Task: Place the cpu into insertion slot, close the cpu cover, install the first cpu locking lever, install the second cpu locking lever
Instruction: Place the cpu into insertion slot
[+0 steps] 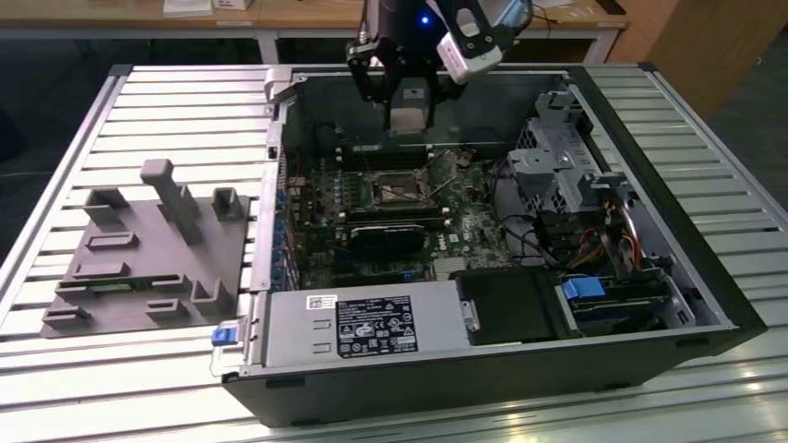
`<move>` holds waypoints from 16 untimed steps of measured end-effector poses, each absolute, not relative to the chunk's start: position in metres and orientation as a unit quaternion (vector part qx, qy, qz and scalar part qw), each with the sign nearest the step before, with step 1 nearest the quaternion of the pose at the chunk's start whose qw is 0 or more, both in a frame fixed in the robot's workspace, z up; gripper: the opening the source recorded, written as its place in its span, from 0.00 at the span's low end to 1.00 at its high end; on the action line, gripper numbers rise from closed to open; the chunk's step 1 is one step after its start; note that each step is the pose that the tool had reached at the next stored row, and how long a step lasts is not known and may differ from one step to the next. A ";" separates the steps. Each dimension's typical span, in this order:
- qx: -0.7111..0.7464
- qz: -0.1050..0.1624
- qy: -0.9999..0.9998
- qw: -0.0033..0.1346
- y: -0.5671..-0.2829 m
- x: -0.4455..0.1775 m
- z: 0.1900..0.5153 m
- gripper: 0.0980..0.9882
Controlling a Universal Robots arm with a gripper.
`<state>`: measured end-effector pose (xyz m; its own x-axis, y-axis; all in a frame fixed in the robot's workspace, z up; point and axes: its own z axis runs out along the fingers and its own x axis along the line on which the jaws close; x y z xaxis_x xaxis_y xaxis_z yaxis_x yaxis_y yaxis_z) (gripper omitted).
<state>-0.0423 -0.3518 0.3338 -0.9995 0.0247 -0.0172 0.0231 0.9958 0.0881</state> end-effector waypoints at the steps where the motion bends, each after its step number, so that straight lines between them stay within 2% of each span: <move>1: 0.012 0.044 0.999 0.009 -0.352 -0.042 0.332 0.50; 16: 0.055 0.041 0.998 0.011 -0.352 -0.043 0.311 0.50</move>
<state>-0.0429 -0.3518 0.3106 -0.9936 0.1114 -0.0173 0.1096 0.9904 0.0839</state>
